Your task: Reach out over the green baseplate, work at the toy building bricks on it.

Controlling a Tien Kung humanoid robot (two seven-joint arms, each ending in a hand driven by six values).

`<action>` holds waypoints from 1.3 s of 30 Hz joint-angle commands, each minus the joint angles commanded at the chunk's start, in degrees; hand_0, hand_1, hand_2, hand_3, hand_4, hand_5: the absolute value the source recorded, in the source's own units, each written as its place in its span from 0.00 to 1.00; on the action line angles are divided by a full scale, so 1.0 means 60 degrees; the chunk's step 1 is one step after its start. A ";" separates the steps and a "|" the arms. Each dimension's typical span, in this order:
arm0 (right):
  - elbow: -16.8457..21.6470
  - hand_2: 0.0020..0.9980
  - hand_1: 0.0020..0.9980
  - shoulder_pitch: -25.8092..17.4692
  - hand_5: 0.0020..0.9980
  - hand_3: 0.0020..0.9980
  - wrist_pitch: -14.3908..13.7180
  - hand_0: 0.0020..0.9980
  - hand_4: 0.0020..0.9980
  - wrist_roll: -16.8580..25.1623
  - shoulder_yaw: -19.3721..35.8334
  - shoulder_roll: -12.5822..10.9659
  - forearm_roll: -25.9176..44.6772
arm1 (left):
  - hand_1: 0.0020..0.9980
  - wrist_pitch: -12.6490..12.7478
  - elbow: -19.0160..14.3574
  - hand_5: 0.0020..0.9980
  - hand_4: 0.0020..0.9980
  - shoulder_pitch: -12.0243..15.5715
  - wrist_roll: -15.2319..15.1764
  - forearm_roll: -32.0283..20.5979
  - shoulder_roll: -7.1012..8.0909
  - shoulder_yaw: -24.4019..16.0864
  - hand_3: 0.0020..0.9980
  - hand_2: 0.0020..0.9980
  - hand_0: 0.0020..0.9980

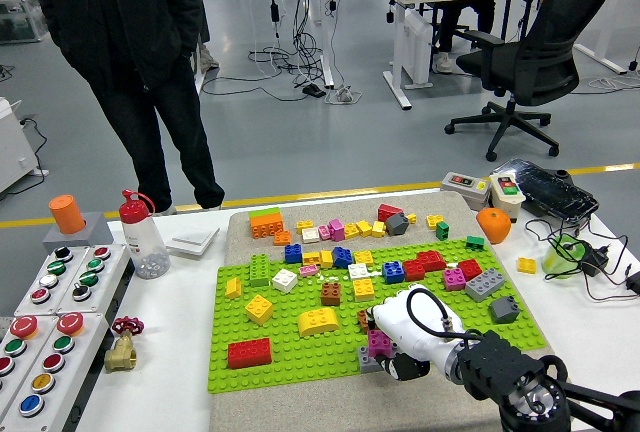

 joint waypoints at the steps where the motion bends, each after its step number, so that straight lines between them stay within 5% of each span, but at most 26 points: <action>1: -0.0009 0.51 0.28 0.0020 0.32 0.54 -0.0004 0.14 0.58 -0.0005 -0.0034 0.0019 0.0000 | 0.60 0.0001 0.0000 0.99 0.35 0.0001 0.0000 -0.0001 -0.0001 0.0001 0.44 0.61 0.64; 18: -0.0587 0.51 0.28 0.0435 0.32 0.55 -0.0406 0.15 0.58 0.0140 -0.0628 0.0250 0.0000 | 0.60 0.0007 -0.0005 0.99 0.35 0.0007 0.0005 -0.0045 0.0005 0.0047 0.44 0.61 0.63; 39: -0.0830 0.52 0.29 0.0748 0.32 0.55 -0.0936 0.17 0.58 0.0352 -0.1117 0.0067 0.0000 | 0.60 0.0032 -0.0001 0.98 0.35 -0.0028 0.0006 -0.0019 0.0026 0.0028 0.44 0.61 0.63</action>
